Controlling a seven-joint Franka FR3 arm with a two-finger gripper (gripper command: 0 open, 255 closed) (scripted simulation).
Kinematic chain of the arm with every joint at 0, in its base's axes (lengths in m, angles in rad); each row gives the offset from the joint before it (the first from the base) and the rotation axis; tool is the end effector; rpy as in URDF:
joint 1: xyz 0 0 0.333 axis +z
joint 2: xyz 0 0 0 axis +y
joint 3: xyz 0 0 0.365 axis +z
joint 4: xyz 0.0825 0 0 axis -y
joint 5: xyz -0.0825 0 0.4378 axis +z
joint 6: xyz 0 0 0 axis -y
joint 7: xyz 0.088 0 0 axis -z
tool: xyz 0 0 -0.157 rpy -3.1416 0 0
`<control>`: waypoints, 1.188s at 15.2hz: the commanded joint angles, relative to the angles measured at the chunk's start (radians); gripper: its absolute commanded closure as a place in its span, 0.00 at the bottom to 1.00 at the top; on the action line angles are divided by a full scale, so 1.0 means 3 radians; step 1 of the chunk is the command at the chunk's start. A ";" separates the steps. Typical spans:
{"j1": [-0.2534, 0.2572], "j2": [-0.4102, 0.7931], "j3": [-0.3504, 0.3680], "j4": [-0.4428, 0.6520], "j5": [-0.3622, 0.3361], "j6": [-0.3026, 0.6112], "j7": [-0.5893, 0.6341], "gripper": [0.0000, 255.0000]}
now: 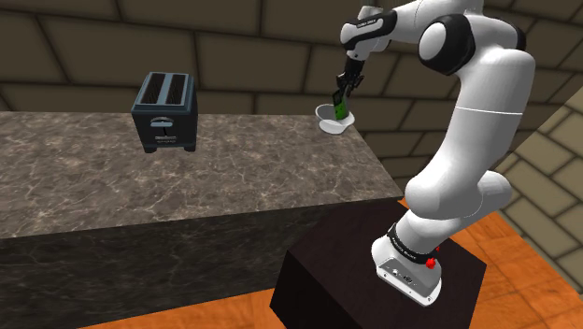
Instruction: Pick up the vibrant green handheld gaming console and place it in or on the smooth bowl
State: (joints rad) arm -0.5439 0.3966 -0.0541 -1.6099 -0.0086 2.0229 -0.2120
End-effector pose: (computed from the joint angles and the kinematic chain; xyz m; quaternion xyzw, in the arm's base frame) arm 0.6128 -0.4137 0.3727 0.9821 -0.1878 0.0021 0.0165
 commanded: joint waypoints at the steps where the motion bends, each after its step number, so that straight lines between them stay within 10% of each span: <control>1: -0.0002 0.0035 0.0000 -0.0038 0.0002 0.0076 -0.0001 1.00; 12: -0.0003 0.0091 0.0001 -0.0121 0.0004 0.0215 0.0001 1.00; 13: -0.0003 0.0091 0.0001 -0.0121 0.0004 0.0215 0.0001 0.00; 18: 0.0546 0.0643 -0.0265 0.0228 -0.0680 0.0325 0.1113 0.00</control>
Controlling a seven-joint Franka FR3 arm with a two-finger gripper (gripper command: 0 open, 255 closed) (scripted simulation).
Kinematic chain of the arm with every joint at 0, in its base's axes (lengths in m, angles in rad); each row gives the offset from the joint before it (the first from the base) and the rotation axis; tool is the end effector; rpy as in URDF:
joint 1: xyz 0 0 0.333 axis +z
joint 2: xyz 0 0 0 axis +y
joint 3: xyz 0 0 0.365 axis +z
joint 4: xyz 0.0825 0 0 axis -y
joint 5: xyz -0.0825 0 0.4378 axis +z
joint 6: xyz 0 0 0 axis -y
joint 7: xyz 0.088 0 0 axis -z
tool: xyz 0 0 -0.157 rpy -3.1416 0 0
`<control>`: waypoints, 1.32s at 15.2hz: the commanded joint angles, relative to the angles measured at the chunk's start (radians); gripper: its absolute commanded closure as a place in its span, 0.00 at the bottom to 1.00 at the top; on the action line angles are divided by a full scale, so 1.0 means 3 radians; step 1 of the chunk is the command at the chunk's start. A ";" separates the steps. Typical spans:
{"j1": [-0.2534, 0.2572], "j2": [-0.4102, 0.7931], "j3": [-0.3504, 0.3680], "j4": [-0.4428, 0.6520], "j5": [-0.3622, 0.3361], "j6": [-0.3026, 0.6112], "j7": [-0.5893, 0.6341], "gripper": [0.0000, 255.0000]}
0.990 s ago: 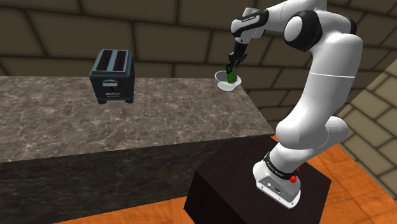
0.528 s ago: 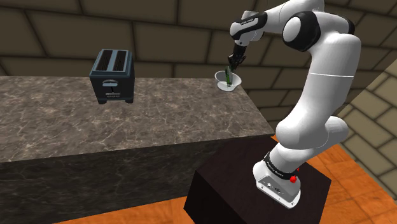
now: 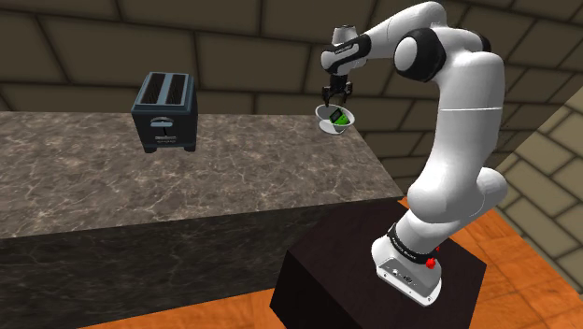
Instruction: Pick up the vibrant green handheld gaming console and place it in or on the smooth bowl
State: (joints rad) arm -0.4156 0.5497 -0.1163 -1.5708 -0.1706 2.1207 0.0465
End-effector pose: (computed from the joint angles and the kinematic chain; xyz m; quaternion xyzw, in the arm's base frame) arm 0.6583 -0.3926 0.2902 0.9671 -0.2326 -0.0236 0.1001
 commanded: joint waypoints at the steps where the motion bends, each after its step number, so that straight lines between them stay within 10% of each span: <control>1: 0.0217 0.0283 -0.0121 0.0226 -0.0247 -0.0032 0.0448 0.00; 18: 0.0257 0.0615 -0.0208 0.0318 -0.0346 0.0158 0.0640 0.00; 19: 0.0257 0.0615 -0.0208 0.0318 -0.0346 0.0158 0.0640 1.00; 20: 0.0257 0.0615 -0.0208 0.0318 -0.0346 0.0158 0.0640 1.00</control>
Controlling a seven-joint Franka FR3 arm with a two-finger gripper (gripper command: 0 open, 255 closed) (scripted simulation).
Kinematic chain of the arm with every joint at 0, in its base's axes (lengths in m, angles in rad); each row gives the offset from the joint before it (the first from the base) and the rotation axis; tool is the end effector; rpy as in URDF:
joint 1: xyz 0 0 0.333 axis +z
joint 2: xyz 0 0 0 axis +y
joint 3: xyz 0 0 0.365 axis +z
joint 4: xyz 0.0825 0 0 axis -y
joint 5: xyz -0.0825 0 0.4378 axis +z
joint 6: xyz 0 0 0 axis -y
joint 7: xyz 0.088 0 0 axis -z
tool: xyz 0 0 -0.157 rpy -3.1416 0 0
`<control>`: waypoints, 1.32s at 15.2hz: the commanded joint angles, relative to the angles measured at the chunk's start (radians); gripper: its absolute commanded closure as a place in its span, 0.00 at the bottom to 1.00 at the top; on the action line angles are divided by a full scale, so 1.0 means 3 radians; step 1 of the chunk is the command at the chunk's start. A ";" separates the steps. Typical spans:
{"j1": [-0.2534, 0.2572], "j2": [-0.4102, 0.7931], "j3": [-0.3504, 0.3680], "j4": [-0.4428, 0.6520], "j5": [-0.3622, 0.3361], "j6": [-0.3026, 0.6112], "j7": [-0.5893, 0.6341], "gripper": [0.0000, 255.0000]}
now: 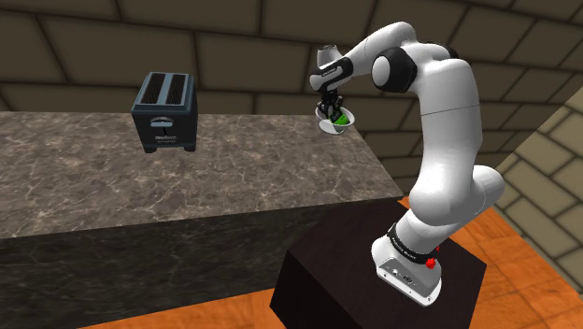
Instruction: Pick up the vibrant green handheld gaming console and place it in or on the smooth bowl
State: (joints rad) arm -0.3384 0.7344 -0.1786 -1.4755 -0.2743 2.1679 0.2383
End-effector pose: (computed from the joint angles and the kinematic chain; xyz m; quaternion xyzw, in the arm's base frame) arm 0.6874 -0.3924 0.2054 0.9478 -0.2685 -0.0412 0.1669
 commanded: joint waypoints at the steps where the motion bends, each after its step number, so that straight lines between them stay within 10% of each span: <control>1: 0.0000 0.0000 0.0000 0.0000 0.0000 0.0000 0.0000 1.00; 8: 0.0000 0.0000 0.0000 0.0000 0.0000 0.0000 0.0000 1.00; 9: 0.0000 0.0000 0.0000 0.0000 0.0000 0.0000 0.0000 0.00; 18: -0.2134 -0.0453 0.0988 -0.0512 0.2627 -0.0519 -0.1856 0.00; 20: -0.2116 -0.0423 0.1001 -0.0547 0.2639 -0.0448 -0.1865 0.00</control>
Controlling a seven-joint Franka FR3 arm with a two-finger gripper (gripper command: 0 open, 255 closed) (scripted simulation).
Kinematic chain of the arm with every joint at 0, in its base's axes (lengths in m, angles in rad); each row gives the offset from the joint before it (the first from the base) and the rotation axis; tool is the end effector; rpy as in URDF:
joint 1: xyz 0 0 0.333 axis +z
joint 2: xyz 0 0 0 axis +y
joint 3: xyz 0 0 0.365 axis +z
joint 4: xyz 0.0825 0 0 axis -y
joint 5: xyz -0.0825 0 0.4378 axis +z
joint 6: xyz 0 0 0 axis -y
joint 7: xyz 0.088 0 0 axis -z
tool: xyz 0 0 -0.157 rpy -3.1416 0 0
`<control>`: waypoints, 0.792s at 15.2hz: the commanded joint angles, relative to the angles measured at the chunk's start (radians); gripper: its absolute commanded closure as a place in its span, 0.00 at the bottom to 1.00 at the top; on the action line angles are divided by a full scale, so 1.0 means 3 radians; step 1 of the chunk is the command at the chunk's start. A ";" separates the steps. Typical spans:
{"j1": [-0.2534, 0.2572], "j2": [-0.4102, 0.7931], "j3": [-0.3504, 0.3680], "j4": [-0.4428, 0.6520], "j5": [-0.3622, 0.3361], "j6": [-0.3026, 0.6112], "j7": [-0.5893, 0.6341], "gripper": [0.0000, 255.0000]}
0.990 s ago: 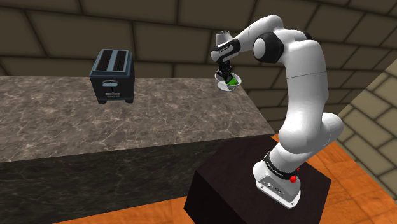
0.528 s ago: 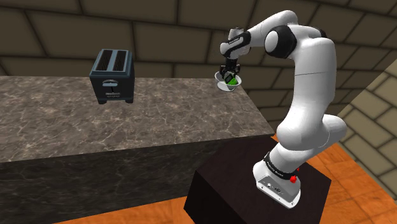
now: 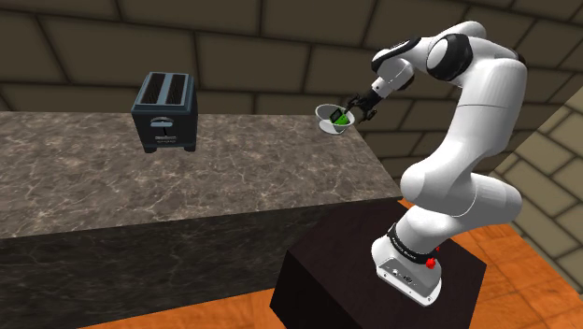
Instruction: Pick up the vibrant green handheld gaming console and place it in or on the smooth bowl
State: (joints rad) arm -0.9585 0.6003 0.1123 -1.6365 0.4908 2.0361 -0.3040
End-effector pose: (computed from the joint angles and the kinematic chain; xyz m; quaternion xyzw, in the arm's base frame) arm 0.5159 -0.5222 0.2253 -0.8856 0.3875 -0.0469 0.2517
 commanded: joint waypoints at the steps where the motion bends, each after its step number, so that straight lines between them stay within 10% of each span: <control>1: -0.0038 0.0040 0.0037 -0.0026 0.0096 0.0027 -0.0061 0.00; 12: 0.0010 0.0119 0.0063 -0.0090 0.0129 0.0184 -0.0082 0.00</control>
State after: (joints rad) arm -0.9556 0.6359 0.1313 -1.6635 0.5294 2.0910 -0.3286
